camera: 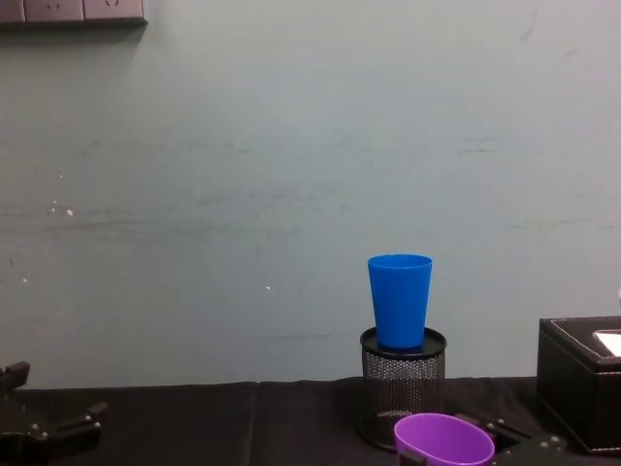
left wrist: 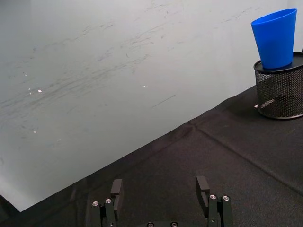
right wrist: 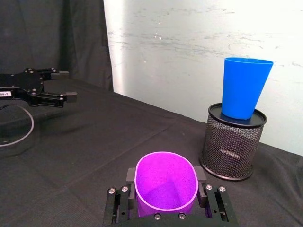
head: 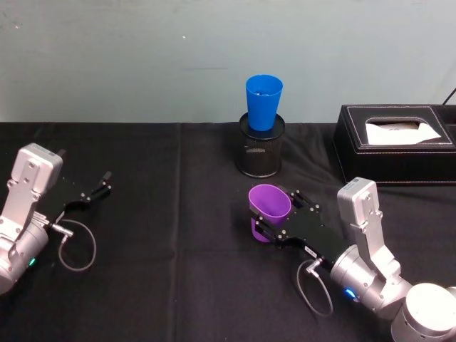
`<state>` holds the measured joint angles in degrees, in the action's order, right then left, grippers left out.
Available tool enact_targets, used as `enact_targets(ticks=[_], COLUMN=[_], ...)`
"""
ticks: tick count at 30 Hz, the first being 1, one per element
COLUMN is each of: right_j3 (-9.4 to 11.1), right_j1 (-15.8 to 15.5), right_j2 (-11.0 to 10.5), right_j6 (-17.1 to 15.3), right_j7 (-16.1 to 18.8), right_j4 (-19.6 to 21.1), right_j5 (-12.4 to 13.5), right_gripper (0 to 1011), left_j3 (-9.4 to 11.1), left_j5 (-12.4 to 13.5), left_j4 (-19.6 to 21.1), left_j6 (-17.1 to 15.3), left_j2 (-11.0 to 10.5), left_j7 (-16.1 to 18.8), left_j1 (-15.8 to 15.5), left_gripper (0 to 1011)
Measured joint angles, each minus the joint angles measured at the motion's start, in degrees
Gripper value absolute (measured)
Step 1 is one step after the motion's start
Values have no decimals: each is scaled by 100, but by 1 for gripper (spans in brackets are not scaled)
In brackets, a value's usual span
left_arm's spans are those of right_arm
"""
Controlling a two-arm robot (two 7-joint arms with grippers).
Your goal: Pick up one cup with a gripper and tap it against the other cup.
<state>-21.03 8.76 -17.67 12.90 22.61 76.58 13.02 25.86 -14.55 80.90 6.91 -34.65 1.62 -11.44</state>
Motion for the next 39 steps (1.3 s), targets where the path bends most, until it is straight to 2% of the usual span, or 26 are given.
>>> enact_targets(ticks=[3,13,23,27,30,36,39], right_j3=[-5,-12,0,77,140,427,608], right_j1=[1,5,7,9,11,-25,-29], right_j2=[-3,-7,-15,-54,-59,4,90], right_j6=[-2,-12,-34,-231,-347,-742,-1072], right_j7=[0,2,-11,-161,-225,-588,-935], right_j4=[2,10,77,408,587,1053,1204], right_j5=[2,15,-15,-215,-255,-316,-425], right_gripper=[750,1002,1002,1002,1002,1002,1002], left_j3=[0,0,0,0,0,0,0], left_j5=[0,0,0,0,0,0,0], left_j4=[0,0,0,0,0,0,0], left_j6=[0,0,0,0,0,0,0], left_j2=[0,0,0,0,0,0,0], left_j7=[0,0,0,0,0,0,0], left_j1=[0,0,0,1,1,0,0], left_gripper=[1000,1000,1000,1000,1000,1000,1000])
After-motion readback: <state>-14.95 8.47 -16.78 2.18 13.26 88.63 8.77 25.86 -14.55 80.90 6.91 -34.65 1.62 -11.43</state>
